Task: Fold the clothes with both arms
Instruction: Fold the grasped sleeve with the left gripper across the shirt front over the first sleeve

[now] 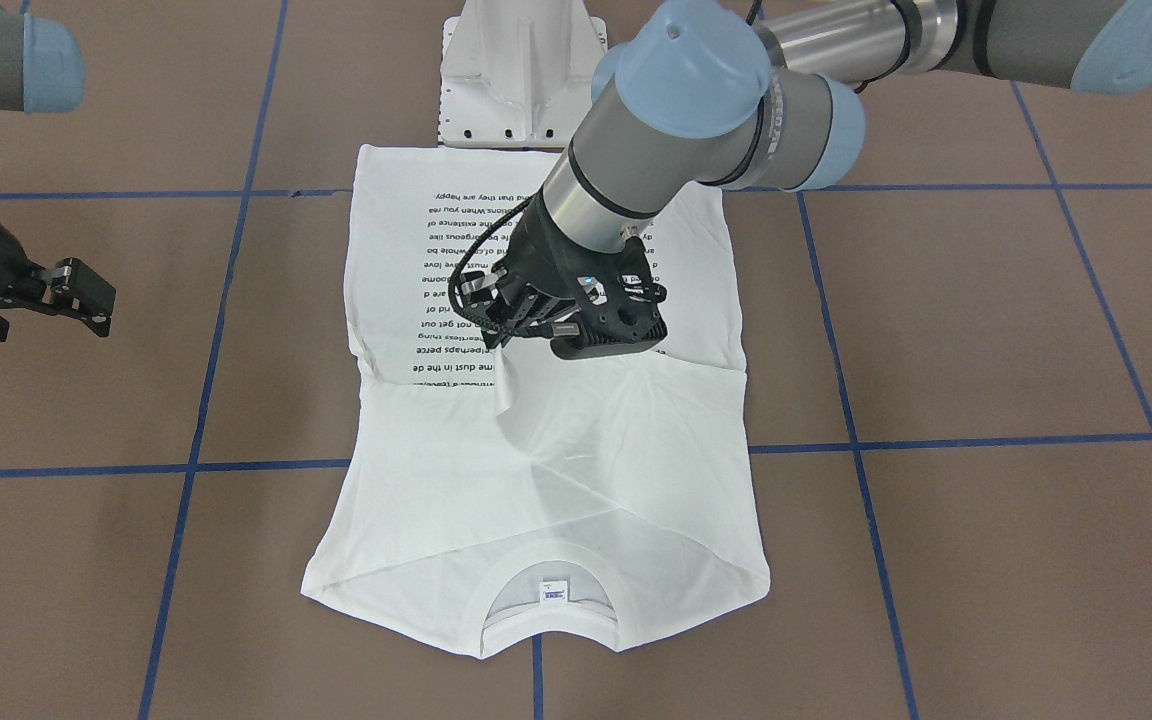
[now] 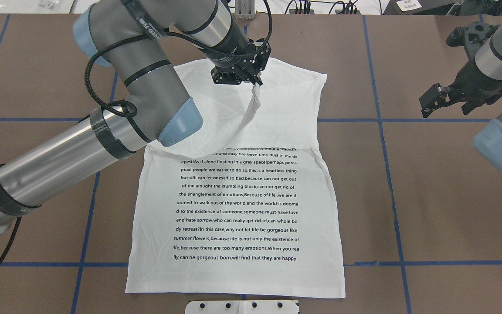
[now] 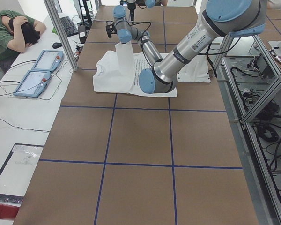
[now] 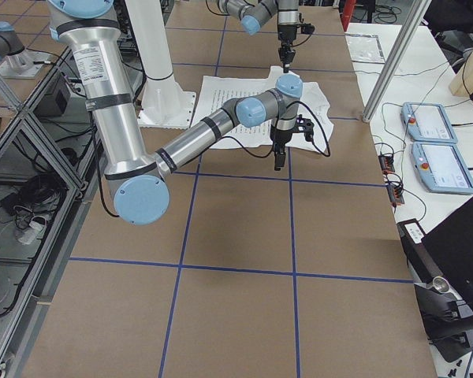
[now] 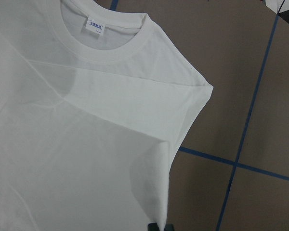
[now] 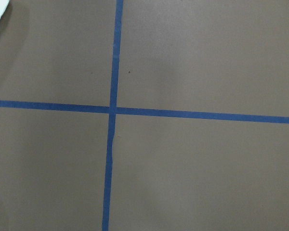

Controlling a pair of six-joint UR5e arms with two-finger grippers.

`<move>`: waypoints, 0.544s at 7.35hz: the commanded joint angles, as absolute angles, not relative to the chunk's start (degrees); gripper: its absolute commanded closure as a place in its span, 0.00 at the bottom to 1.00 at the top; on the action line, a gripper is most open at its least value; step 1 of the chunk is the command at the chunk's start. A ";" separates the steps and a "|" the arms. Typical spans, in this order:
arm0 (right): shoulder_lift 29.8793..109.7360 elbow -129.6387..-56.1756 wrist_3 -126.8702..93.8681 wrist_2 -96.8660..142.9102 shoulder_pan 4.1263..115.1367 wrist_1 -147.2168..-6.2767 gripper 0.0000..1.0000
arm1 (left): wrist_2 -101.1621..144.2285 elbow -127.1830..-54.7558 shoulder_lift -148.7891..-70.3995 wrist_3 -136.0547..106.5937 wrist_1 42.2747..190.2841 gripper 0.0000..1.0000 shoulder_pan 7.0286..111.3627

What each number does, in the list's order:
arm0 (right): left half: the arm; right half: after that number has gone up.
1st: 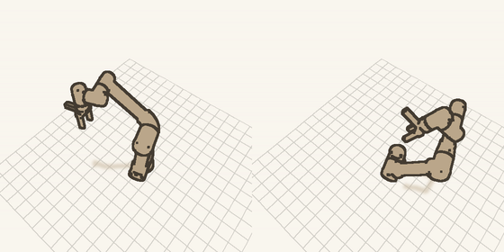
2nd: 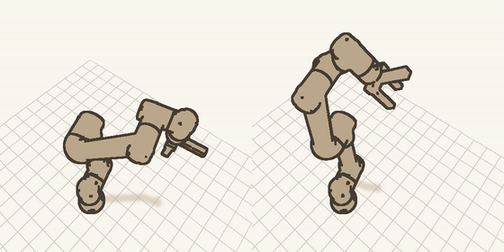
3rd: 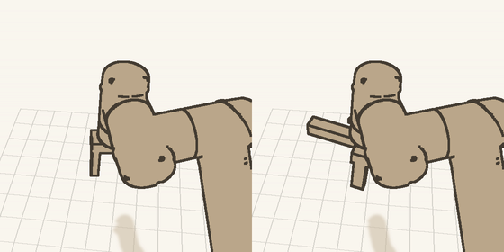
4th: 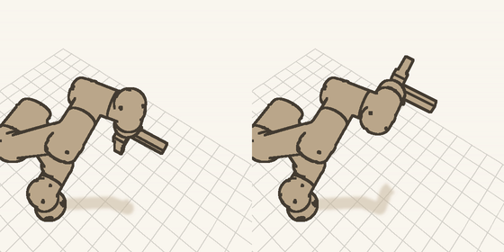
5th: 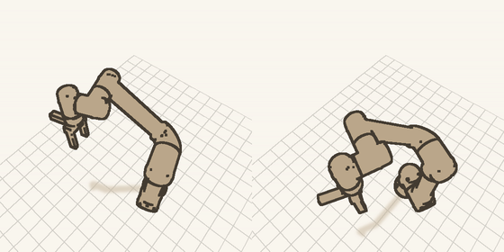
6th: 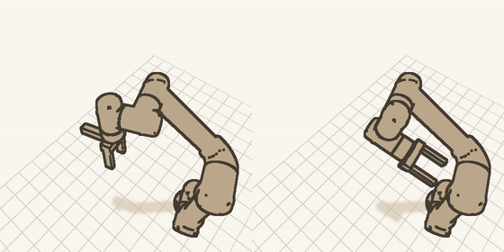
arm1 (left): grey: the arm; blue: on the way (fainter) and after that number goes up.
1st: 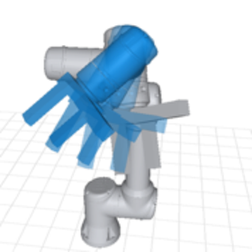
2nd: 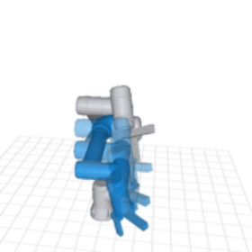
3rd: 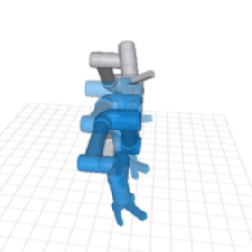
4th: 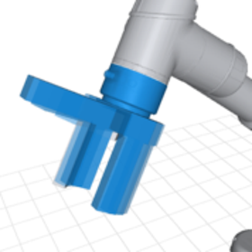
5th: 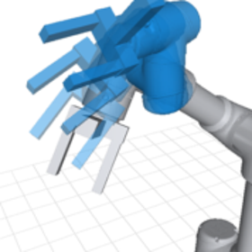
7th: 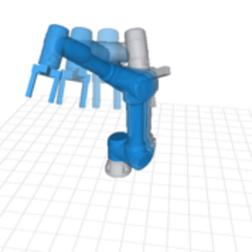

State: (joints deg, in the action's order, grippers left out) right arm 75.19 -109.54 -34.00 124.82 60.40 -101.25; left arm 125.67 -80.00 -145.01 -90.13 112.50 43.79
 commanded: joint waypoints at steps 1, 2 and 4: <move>74.88 -109.25 -34.01 124.80 60.38 -101.25 0.00 | 122.79 -76.55 -145.02 -89.91 116.81 1.00 40.27; 74.80 -109.07 -34.01 124.80 60.38 -101.34 0.00 | 121.57 -76.73 -145.02 -90.09 116.81 1.00 37.99; 74.79 -108.55 -34.01 124.80 60.38 -101.34 0.00 | 120.33 -76.73 -144.93 -90.00 116.81 1.00 34.82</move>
